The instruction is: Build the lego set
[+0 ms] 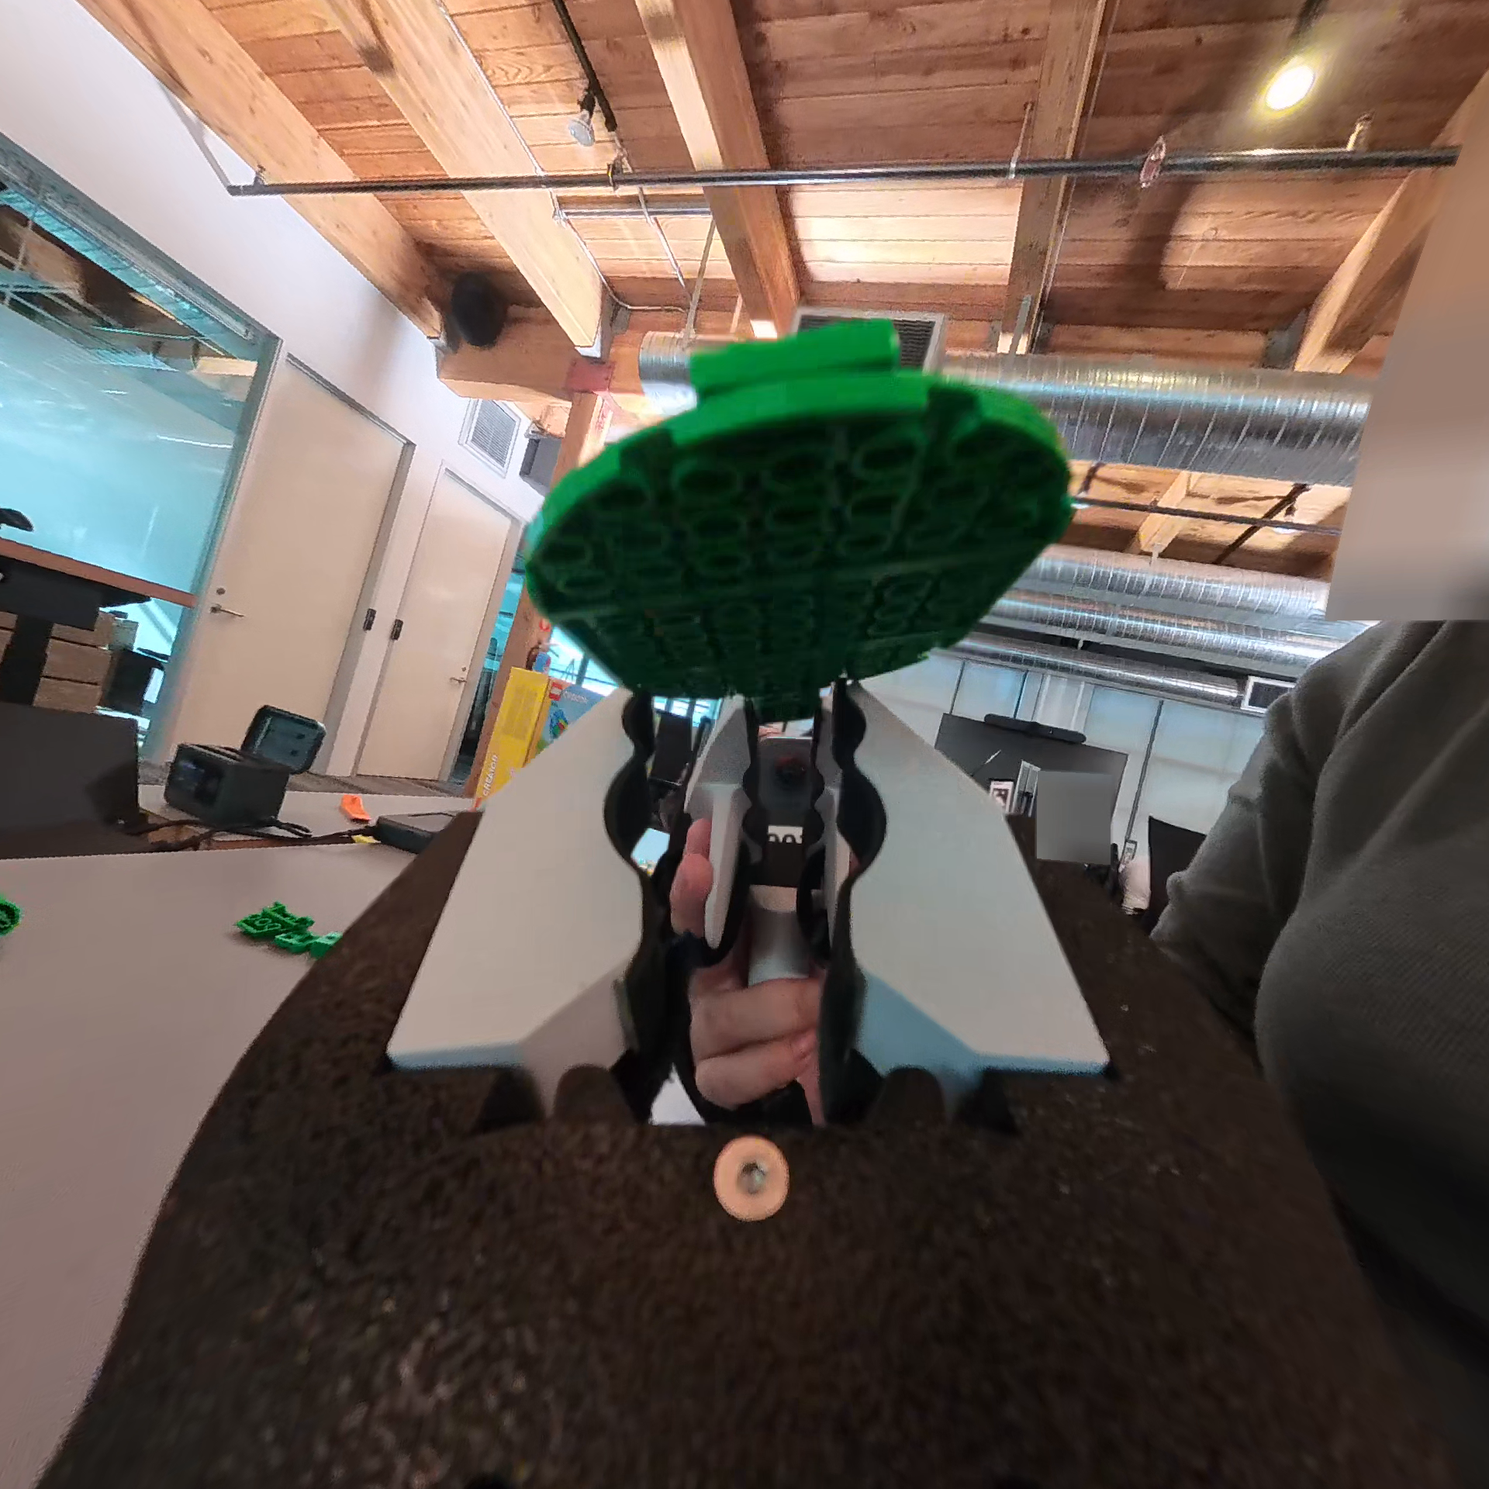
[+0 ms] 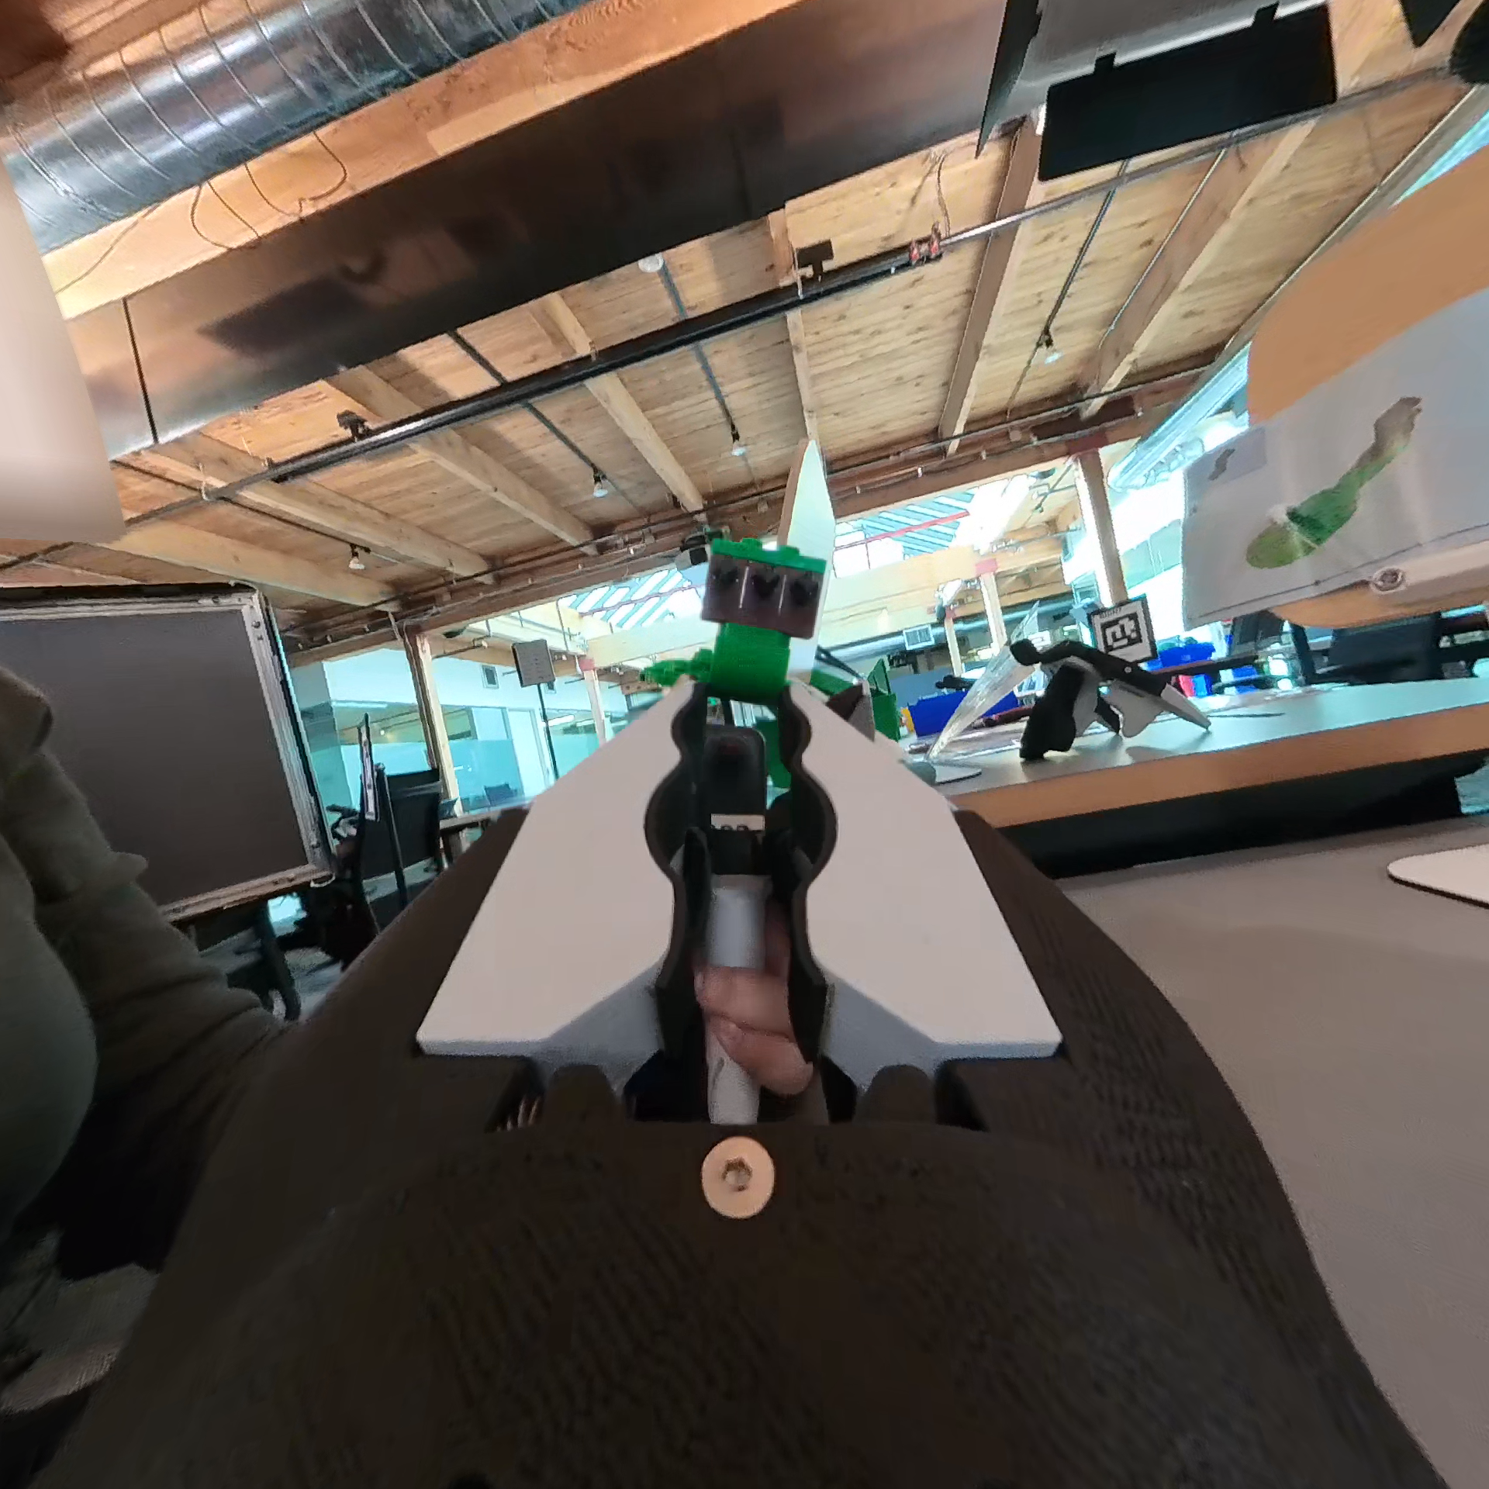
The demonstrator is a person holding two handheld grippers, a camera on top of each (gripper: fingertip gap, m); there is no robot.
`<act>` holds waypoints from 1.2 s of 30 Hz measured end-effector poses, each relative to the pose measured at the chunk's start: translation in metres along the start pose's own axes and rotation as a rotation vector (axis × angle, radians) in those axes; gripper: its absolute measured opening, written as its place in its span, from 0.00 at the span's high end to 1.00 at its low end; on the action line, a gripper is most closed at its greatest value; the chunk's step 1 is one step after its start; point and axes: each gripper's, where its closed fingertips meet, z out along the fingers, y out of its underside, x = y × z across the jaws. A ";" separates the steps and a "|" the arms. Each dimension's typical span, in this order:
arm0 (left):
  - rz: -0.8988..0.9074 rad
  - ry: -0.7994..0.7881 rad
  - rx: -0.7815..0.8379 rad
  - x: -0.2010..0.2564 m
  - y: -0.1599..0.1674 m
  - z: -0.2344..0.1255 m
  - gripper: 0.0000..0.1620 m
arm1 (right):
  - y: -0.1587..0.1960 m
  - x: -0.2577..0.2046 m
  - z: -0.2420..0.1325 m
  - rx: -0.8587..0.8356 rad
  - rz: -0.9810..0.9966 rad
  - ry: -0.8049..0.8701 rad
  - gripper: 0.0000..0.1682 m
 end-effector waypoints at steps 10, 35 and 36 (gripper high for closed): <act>0.028 -0.037 0.026 -0.009 -0.014 -0.016 1.00 | 0.010 0.016 -0.013 -0.189 -0.005 0.033 0.76; 0.170 -0.502 -0.016 -0.072 -0.020 -0.047 1.00 | 0.019 0.064 -0.030 -0.336 -0.499 0.453 0.73; 0.171 -0.496 -0.011 -0.070 -0.020 -0.047 1.00 | 0.020 0.063 -0.029 -0.335 -0.508 0.447 0.73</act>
